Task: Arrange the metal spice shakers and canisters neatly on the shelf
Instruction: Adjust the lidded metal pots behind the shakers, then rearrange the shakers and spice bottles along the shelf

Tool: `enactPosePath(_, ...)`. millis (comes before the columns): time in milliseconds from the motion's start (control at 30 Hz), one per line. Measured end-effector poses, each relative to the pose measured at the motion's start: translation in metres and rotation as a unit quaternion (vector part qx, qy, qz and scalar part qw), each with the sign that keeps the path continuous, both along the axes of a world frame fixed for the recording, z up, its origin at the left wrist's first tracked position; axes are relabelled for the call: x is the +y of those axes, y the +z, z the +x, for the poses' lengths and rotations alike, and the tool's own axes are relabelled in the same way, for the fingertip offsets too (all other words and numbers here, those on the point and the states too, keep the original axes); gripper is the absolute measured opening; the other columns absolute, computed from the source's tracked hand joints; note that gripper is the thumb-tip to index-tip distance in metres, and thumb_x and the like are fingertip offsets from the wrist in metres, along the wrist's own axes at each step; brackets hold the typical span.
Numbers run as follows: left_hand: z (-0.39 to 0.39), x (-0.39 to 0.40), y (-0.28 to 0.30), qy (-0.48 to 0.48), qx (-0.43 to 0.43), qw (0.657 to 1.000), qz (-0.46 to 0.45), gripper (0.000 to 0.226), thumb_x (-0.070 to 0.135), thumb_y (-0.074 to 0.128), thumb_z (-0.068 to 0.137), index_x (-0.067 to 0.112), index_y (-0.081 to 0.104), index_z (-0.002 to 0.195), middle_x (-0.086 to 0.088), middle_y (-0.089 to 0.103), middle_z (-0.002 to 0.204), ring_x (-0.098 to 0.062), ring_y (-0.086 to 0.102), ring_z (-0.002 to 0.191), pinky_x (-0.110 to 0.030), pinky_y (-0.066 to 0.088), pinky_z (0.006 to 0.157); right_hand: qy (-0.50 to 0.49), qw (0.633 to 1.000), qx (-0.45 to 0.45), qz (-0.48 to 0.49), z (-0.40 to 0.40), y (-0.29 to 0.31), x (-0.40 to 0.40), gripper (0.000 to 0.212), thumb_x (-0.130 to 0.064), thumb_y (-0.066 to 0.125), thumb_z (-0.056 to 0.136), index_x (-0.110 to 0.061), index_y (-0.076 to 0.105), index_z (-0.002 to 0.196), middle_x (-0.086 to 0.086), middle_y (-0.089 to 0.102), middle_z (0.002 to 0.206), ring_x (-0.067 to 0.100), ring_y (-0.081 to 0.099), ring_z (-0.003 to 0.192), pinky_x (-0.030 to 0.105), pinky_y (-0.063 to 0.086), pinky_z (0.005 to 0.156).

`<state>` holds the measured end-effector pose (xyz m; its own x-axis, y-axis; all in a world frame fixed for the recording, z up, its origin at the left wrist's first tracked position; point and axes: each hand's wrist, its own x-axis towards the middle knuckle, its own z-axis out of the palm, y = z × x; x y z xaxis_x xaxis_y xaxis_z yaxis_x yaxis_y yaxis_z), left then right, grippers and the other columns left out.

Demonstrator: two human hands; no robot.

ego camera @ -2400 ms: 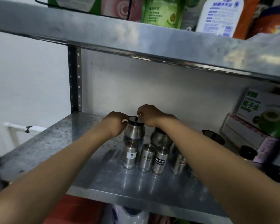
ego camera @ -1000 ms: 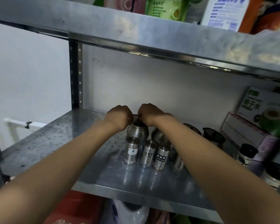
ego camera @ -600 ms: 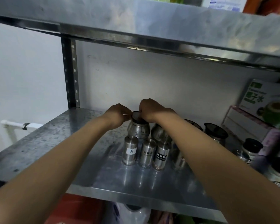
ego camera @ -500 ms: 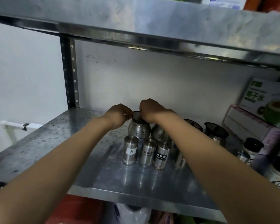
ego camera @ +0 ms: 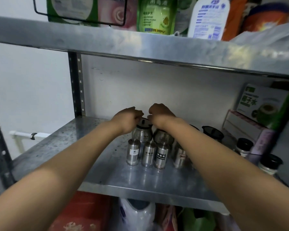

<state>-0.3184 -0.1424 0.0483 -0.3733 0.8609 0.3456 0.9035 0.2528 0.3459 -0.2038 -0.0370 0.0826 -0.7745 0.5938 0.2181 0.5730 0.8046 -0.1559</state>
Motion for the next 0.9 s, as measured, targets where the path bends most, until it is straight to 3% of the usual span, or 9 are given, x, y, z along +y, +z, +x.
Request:
enactPosePath(67, 0.017, -0.007, 0.010, -0.007, 0.010, 1.000, -0.003, 0.031, 0.021, 0.038, 0.098, 0.011, 0.060, 0.119, -0.016, 0.055, 0.132, -0.027, 0.037, 0.137, -0.032, 0.037, 0.099, -0.001, 1.000, 0.004, 0.006, 0.019, 0.004, -0.007, 0.021, -0.020, 0.051, 0.098, -0.001, 0.057, 0.095, 0.019, 0.060, 0.114, 0.033, 0.058, 0.104, 0.028, 0.043, 0.077)
enactPosePath(133, 0.035, -0.014, 0.019, -0.018, 0.005, 1.000, -0.002, 0.032, 0.023, 0.039, 0.098, 0.007, 0.061, 0.115, -0.019, 0.057, 0.127, -0.030, 0.046, 0.128, -0.035, 0.040, 0.099, 0.002, 1.000, 0.010, 0.025, 0.041, 0.008, -0.014, 0.025, -0.021, 0.051, 0.097, 0.000, 0.060, 0.107, 0.020, 0.060, 0.119, 0.034, 0.058, 0.107, 0.030, 0.048, 0.084)
enactPosePath(267, 0.071, -0.027, 0.034, -0.039, 0.024, 0.999, 0.003, 0.033, 0.024, 0.039, 0.099, 0.008, 0.062, 0.116, -0.017, 0.060, 0.126, -0.033, 0.050, 0.124, -0.042, 0.042, 0.101, -0.006, 0.998, 0.039, 0.042, 0.084, 0.015, -0.027, 0.023, -0.020, 0.053, 0.092, -0.006, 0.052, 0.073, 0.010, 0.053, 0.074, 0.031, 0.053, 0.077, 0.028, 0.038, 0.063)
enactPosePath(333, 0.090, -0.031, 0.040, -0.053, 0.039, 0.998, 0.008, 0.035, 0.025, 0.039, 0.100, 0.015, 0.059, 0.126, -0.012, 0.058, 0.131, -0.030, 0.049, 0.127, -0.041, 0.041, 0.103, 0.001, 0.998, 0.050, 0.044, 0.105, 0.019, -0.033, 0.023, -0.021, 0.054, 0.092, 0.000, 0.062, 0.082, 0.012, 0.060, 0.079, 0.034, 0.057, 0.081, 0.030, 0.044, 0.065)
enactPosePath(400, 0.110, -0.031, 0.043, -0.068, 0.056, 0.996, 0.013, 0.035, 0.024, 0.040, 0.099, 0.018, 0.057, 0.129, -0.010, 0.058, 0.133, -0.029, 0.051, 0.125, -0.040, 0.043, 0.102, 0.012, 0.997, 0.062, 0.045, 0.131, 0.022, -0.037, 0.026, -0.020, 0.054, 0.093, 0.001, 0.066, 0.099, 0.018, 0.067, 0.098, 0.037, 0.061, 0.093, 0.037, 0.053, 0.079)
enactPosePath(567, 0.159, -0.023, 0.047, -0.114, 0.068, 0.991, 0.028, 0.031, 0.027, 0.043, 0.098, 0.020, 0.061, 0.123, -0.007, 0.064, 0.125, -0.029, 0.057, 0.116, -0.039, 0.047, 0.096, 0.008, 0.995, 0.087, 0.053, 0.207, 0.019, -0.040, 0.022, -0.018, 0.053, 0.092, 0.000, 0.065, 0.088, 0.020, 0.068, 0.088, 0.037, 0.061, 0.086, 0.040, 0.052, 0.075)
enactPosePath(700, 0.197, -0.010, 0.045, -0.148, 0.066, 0.986, 0.025, 0.030, 0.032, 0.043, 0.098, 0.020, 0.063, 0.117, -0.006, 0.066, 0.122, -0.029, 0.059, 0.112, -0.042, 0.049, 0.093, -0.041, 0.989, 0.126, 0.059, 0.272, 0.011, -0.035, 0.021, -0.015, 0.056, 0.091, -0.011, 0.063, 0.071, 0.012, 0.066, 0.074, 0.030, 0.059, 0.075, 0.033, 0.044, 0.065)
enactPosePath(833, 0.229, 0.003, 0.041, -0.179, 0.056, 0.982, 0.019, 0.028, 0.030, 0.042, 0.098, 0.016, 0.063, 0.110, -0.010, 0.068, 0.114, -0.030, 0.061, 0.105, -0.043, 0.051, 0.089, -0.109, 0.977, 0.180, 0.035, 0.322, -0.002, -0.027, 0.025, -0.015, 0.056, 0.093, -0.009, 0.072, 0.110, 0.013, 0.073, 0.104, 0.029, 0.065, 0.100, 0.034, 0.052, 0.086)
enactPosePath(900, 0.244, 0.011, 0.039, -0.186, 0.052, 0.981, 0.017, 0.029, 0.029, 0.042, 0.098, 0.015, 0.063, 0.113, -0.010, 0.067, 0.115, -0.030, 0.061, 0.105, -0.042, 0.051, 0.090, -0.138, 0.969, 0.202, 0.021, 0.340, -0.010, -0.023, 0.025, -0.015, 0.057, 0.093, -0.009, 0.071, 0.113, 0.015, 0.073, 0.106, 0.031, 0.066, 0.101, 0.036, 0.053, 0.086)
